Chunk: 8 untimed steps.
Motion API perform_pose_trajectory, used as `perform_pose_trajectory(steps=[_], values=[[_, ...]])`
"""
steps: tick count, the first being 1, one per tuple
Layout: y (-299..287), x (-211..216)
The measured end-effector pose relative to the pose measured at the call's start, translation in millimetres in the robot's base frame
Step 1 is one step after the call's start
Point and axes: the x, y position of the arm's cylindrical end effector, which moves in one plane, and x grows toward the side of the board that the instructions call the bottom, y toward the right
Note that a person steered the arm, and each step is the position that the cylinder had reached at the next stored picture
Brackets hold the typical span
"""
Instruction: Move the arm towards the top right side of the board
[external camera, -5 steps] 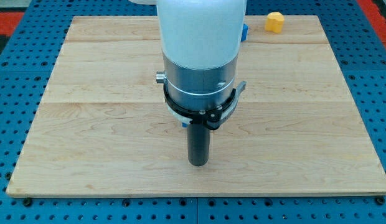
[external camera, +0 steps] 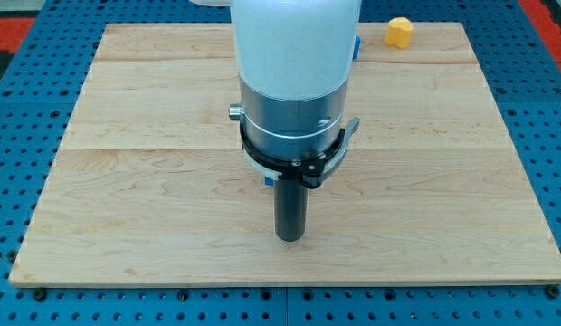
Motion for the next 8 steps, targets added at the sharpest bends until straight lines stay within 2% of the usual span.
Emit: perform_pose_trajectory(steps=[8], values=[[32.2, -8.4]])
